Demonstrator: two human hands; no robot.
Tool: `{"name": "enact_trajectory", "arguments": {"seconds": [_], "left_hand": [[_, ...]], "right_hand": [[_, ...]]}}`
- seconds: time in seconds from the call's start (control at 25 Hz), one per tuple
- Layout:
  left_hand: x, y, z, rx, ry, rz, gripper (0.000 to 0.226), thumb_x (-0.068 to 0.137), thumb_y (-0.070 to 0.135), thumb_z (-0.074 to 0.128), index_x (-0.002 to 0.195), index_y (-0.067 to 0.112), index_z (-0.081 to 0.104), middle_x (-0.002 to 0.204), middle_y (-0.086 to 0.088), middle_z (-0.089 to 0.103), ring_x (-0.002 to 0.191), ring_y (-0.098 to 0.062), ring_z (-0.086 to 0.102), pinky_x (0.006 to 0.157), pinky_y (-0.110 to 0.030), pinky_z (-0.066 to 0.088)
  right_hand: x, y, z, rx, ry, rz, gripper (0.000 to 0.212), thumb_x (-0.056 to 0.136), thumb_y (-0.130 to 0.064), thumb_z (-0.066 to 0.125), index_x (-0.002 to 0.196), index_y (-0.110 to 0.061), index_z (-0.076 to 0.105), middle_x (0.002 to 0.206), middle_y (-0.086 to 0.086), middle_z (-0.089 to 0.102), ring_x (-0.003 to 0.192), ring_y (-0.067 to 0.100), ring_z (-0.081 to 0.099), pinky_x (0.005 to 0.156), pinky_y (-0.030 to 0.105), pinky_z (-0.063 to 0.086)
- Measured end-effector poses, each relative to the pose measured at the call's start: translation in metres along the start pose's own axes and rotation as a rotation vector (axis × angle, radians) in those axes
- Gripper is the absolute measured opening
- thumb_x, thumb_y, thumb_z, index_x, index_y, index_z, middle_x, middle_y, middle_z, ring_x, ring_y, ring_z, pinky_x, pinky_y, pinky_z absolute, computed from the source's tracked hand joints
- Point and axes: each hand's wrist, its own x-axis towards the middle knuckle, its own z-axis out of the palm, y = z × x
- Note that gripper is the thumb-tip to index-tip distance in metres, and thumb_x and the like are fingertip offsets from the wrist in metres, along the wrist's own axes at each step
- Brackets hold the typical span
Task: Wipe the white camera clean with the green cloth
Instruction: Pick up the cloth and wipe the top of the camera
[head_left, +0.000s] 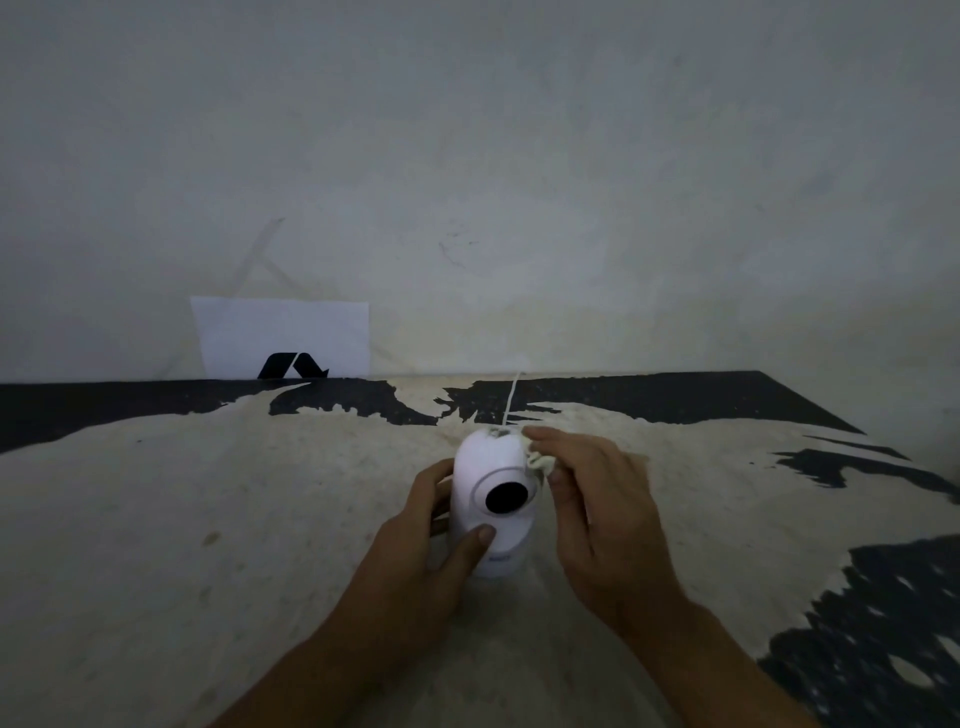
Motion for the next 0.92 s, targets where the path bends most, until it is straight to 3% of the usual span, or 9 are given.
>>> {"name": "enact_trajectory", "arguments": {"seconds": [0.12,0.32,0.52,0.68,0.8,0.92], "left_hand": [[-0.001,0.001,-0.001,0.003,-0.003,-0.002,0.066,0.073,0.051,0.055,0.132,0.037,0.029,0.132,0.014,0.051,0.117,-0.003,0.051,0.102,-0.038,0.045],[0.0,0.001,0.0,0.034,0.004,0.003,0.067,0.072,0.051,0.054,0.131,0.037,0.027,0.128,0.017,0.049,0.111,0.002,0.05,0.101,-0.031,0.044],[0.001,0.003,0.0,0.046,0.002,-0.003,0.07,0.069,0.051,0.053,0.132,0.035,0.027,0.123,0.021,0.046,0.111,0.002,0.047,0.097,-0.025,0.043],[0.001,0.001,-0.001,0.043,-0.003,-0.001,0.063,0.07,0.051,0.054,0.126,0.043,0.026,0.112,0.036,0.043,0.097,0.02,0.045,0.089,-0.014,0.042],[0.001,0.003,-0.001,0.03,-0.006,-0.008,0.063,0.07,0.051,0.055,0.126,0.043,0.026,0.112,0.034,0.043,0.097,0.02,0.043,0.089,-0.014,0.042],[0.0,0.004,-0.001,0.0,-0.003,-0.01,0.062,0.07,0.049,0.056,0.125,0.043,0.028,0.116,0.03,0.047,0.101,0.016,0.046,0.093,-0.021,0.045]], "right_hand": [[-0.004,0.004,0.005,0.196,0.009,0.223,0.034,0.096,-0.023,0.041,0.119,-0.008,0.062,0.111,0.002,0.069,0.103,0.009,0.063,0.086,0.032,0.054],[-0.003,0.002,0.002,0.242,0.032,0.17,0.031,0.095,-0.019,0.047,0.12,-0.008,0.061,0.115,-0.001,0.065,0.11,0.007,0.06,0.093,0.02,0.049],[0.001,0.004,-0.005,0.182,0.015,0.145,0.027,0.091,-0.018,0.052,0.111,-0.007,0.067,0.106,-0.001,0.065,0.1,0.003,0.059,0.088,0.01,0.046],[0.001,0.008,-0.005,0.261,0.005,0.201,0.022,0.091,-0.009,0.056,0.109,-0.008,0.068,0.106,0.0,0.068,0.101,0.005,0.062,0.088,0.018,0.05],[0.003,0.009,-0.005,0.28,-0.008,0.149,0.025,0.091,-0.002,0.053,0.112,-0.006,0.065,0.11,0.002,0.067,0.106,0.007,0.061,0.091,0.018,0.048],[0.011,0.011,0.001,0.38,-0.069,0.217,0.026,0.094,-0.004,0.047,0.113,-0.009,0.064,0.109,-0.001,0.067,0.102,0.008,0.062,0.084,0.021,0.05]]}}
